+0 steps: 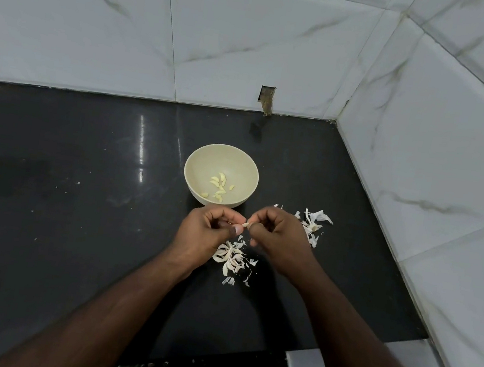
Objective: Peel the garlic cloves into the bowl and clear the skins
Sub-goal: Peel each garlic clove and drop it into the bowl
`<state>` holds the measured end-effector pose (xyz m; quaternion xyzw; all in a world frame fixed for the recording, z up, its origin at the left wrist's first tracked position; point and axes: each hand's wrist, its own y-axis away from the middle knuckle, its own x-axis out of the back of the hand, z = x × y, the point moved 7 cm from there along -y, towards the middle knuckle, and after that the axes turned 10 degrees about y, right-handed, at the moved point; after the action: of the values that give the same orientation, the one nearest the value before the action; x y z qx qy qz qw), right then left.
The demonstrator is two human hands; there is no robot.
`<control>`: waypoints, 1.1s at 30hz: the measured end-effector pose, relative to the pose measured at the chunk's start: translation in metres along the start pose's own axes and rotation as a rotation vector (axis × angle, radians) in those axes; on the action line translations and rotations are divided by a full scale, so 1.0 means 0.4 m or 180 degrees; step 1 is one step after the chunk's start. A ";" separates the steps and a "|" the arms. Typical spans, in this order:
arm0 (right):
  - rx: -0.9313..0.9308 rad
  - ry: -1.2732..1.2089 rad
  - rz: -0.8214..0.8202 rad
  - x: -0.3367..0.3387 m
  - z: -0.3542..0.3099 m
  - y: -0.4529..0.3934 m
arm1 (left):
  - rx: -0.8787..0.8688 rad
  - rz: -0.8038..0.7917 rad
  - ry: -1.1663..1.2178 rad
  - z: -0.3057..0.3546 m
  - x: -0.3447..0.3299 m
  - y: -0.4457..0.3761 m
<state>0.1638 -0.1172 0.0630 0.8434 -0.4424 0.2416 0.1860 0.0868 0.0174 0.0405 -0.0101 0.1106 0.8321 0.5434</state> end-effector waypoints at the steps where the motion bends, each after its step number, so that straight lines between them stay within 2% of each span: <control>1: 0.0001 0.0013 0.0006 0.000 -0.003 0.001 | -0.0039 0.0007 -0.0100 0.002 0.001 0.000; 8: -0.0060 0.0165 0.0010 -0.009 -0.013 0.009 | 0.0005 -0.0033 -0.0054 -0.010 -0.008 0.006; 12: -0.0130 0.0325 -0.0051 -0.011 0.000 0.008 | 0.0121 -0.0027 0.0479 -0.018 -0.010 0.004; 19: -0.0486 0.0477 0.0248 0.050 0.069 -0.006 | 0.0239 -0.0063 0.0872 -0.015 -0.006 0.000; 22: -0.0437 0.1017 0.0484 0.093 0.070 0.001 | 0.0372 -0.0013 0.1038 -0.017 -0.002 0.000; 25: -0.0319 0.1109 0.0570 0.109 0.071 0.002 | 0.0436 0.0025 0.1144 -0.017 -0.001 -0.003; 28: -0.0097 0.0788 0.0490 0.089 0.044 0.001 | 0.0443 0.0012 0.1182 -0.017 -0.006 -0.004; 31: -0.0079 0.0160 0.0143 0.040 0.017 0.008 | 0.0434 0.0005 0.1191 -0.021 -0.011 -0.004; 33: -0.0060 -0.0064 0.0090 0.015 0.003 0.013 | 0.0456 -0.0001 0.1207 -0.024 -0.013 -0.002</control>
<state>0.1629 -0.1247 0.0659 0.8377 -0.4584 0.2315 0.1860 0.0887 0.0113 0.0316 -0.1281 0.2698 0.8052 0.5123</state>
